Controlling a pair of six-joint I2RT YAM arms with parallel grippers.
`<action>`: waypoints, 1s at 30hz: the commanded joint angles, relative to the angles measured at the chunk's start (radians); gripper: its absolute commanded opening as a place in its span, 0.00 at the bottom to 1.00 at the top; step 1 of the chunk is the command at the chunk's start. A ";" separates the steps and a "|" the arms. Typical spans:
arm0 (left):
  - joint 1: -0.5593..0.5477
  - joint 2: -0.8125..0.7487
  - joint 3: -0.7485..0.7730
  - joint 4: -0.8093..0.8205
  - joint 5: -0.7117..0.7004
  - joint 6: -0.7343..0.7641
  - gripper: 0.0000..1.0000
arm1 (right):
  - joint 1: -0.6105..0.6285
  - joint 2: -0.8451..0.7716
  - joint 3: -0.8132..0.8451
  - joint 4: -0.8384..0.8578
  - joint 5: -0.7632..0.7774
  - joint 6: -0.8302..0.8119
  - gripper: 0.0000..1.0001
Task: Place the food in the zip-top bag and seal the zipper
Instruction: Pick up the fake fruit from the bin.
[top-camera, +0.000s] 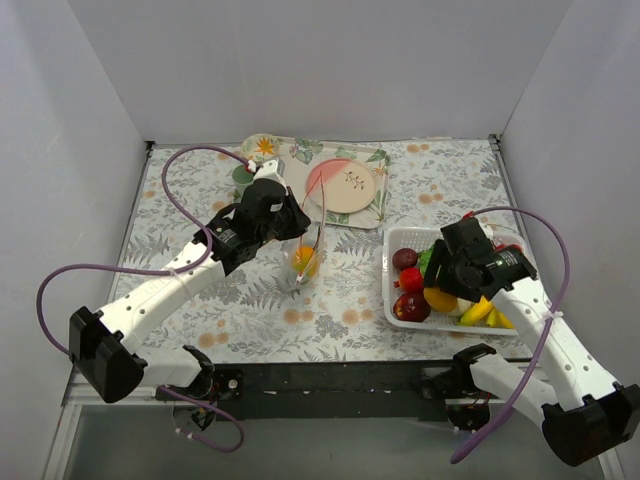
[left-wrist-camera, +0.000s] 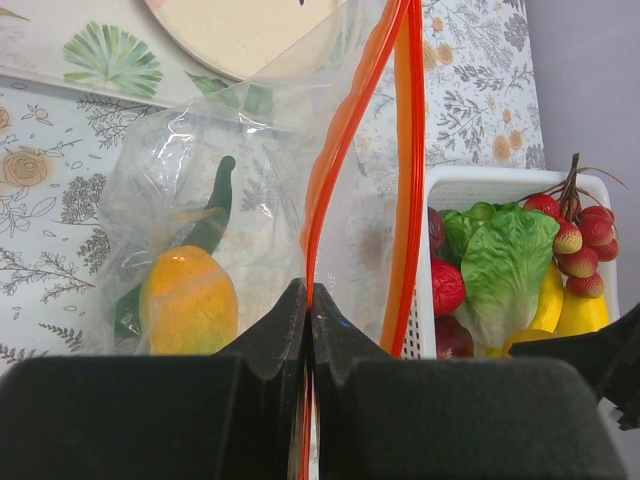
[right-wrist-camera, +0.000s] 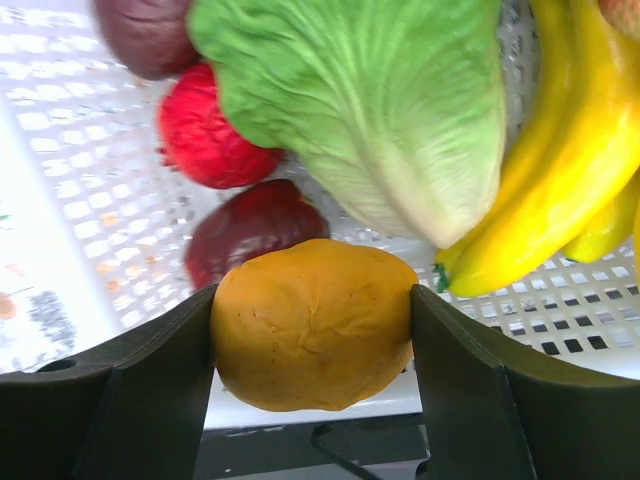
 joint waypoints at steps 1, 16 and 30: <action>-0.005 0.004 0.012 0.014 -0.010 0.000 0.00 | 0.005 -0.020 0.125 -0.001 -0.077 -0.020 0.29; -0.004 0.066 -0.005 0.042 0.015 -0.042 0.00 | 0.134 0.170 0.339 0.532 -0.351 0.084 0.26; -0.005 0.109 0.000 0.071 0.007 -0.085 0.00 | 0.292 0.393 0.466 0.869 -0.299 0.164 0.26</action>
